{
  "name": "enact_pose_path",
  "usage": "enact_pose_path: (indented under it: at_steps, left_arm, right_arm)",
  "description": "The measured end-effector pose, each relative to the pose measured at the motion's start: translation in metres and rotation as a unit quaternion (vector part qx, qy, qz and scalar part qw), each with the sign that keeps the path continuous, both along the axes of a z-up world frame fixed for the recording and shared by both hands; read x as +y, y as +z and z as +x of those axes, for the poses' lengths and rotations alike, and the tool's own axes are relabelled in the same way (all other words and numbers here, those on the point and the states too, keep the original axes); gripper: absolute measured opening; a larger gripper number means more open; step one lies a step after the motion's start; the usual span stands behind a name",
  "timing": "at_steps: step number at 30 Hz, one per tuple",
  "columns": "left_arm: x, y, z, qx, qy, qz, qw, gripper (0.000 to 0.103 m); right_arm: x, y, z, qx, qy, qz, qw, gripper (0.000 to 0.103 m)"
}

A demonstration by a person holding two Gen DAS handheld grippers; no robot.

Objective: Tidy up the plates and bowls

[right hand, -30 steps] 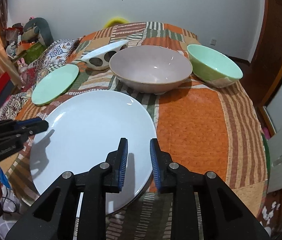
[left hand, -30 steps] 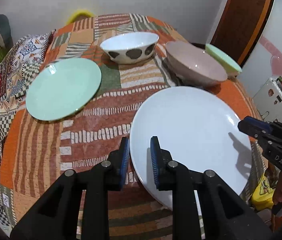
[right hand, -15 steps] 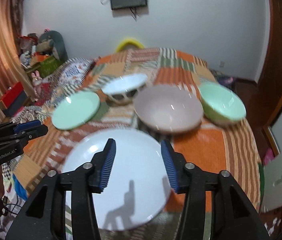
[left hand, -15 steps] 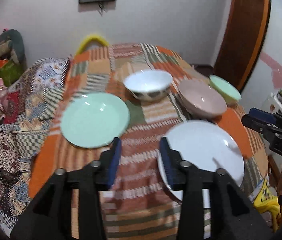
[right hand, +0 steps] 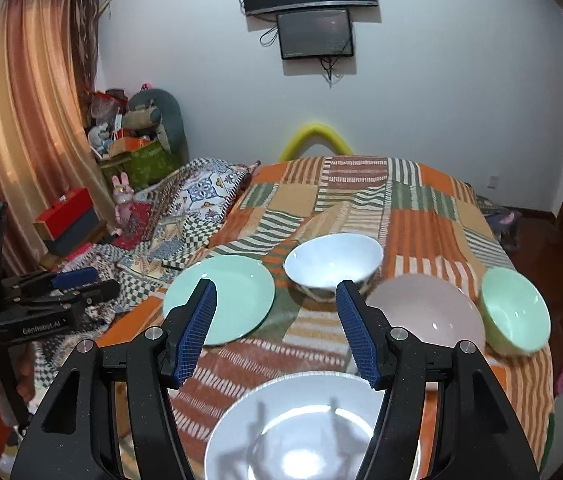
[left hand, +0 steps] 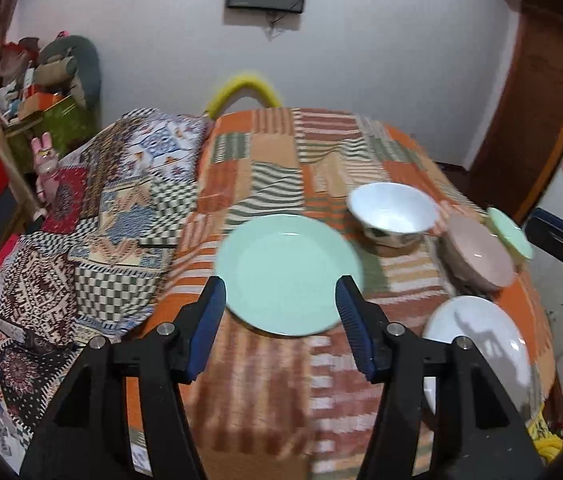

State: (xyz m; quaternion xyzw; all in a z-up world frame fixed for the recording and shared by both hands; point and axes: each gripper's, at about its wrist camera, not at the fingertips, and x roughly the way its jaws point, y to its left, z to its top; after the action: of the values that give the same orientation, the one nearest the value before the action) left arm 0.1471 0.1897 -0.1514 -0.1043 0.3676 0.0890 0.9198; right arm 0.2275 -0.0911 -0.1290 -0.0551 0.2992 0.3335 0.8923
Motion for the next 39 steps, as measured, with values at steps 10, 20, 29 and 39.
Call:
enact_pose_path:
  at_steps: [10, 20, 29, 39]
  left_arm:
    - [0.048, -0.039, 0.033, 0.026, 0.020, 0.000, 0.9994, 0.057]
    - [0.077, -0.085, 0.066, 0.043, 0.004, -0.035, 0.9985, 0.038]
    - [0.092, -0.119, 0.089, 0.062, -0.001, -0.047, 0.9969, 0.027]
    - [0.090, -0.140, 0.100, 0.079, -0.014, -0.064, 0.9947, 0.025]
  right_arm:
    - [0.038, -0.041, 0.041, 0.076, 0.025, -0.019, 0.997, 0.058]
    - [0.075, -0.076, 0.068, 0.116, 0.053, -0.065, 0.990, 0.056]
    - [0.102, -0.112, 0.094, 0.184, 0.078, -0.106, 0.974, 0.034]
    - [0.114, -0.139, 0.106, 0.233, 0.071, -0.151, 0.958, 0.028]
